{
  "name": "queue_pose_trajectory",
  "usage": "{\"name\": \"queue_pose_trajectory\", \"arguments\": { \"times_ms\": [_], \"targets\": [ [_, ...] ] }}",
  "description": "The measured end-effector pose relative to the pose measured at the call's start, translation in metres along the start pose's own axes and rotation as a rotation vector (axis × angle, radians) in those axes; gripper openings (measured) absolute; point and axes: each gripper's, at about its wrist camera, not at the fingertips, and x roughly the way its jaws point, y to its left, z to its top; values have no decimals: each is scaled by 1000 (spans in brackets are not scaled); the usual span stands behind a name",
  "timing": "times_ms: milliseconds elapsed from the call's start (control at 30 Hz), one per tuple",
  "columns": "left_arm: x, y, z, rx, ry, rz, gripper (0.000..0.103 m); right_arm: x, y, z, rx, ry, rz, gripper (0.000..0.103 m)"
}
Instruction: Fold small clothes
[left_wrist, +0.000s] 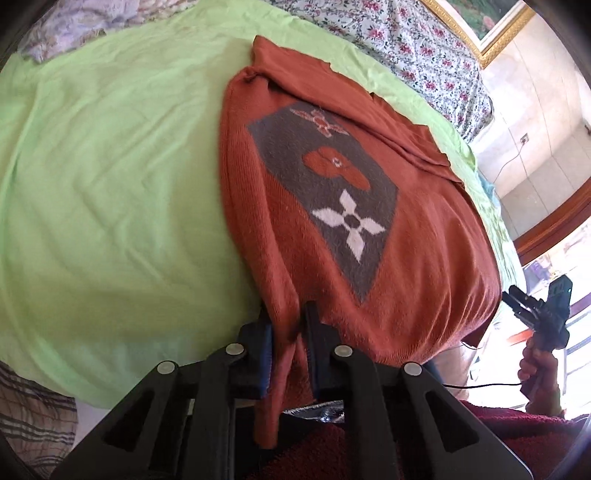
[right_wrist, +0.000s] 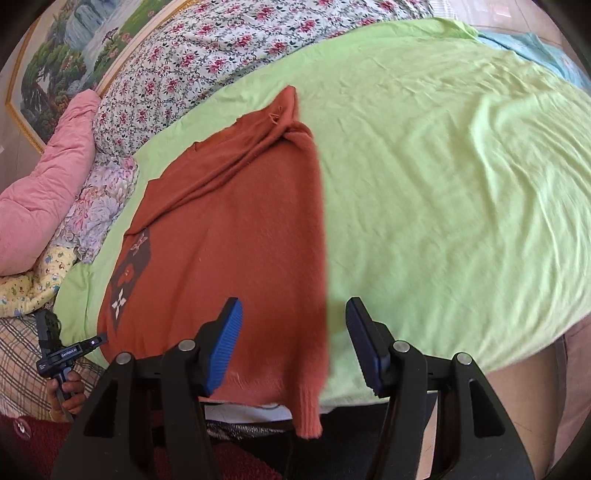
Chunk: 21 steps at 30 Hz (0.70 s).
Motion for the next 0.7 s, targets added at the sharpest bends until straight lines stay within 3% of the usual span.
{"name": "queue_pose_trajectory", "arguments": {
  "times_ms": [300, 433, 467, 500, 533, 700],
  "targets": [
    [4, 3, 3, 9, 40, -34, 19, 22, -1, -30, -56, 91, 71, 59],
    [5, 4, 7, 19, 49, -43, 15, 26, -7, -38, -55, 76, 117, 57],
    [6, 2, 7, 34, 46, -31, 12, 26, -9, -39, -58, 78, 113, 42],
    [5, -1, 7, 56, 43, -14, 9, 27, -11, -39, -64, 90, 99, 19],
    [5, -3, 6, 67, 42, -9, 7, 29, -14, -39, -61, 113, 91, 8],
    [-7, 3, 3, 61, 19, -27, 5, 20, -12, -38, -65, 111, 180, 7]
  ]
}}
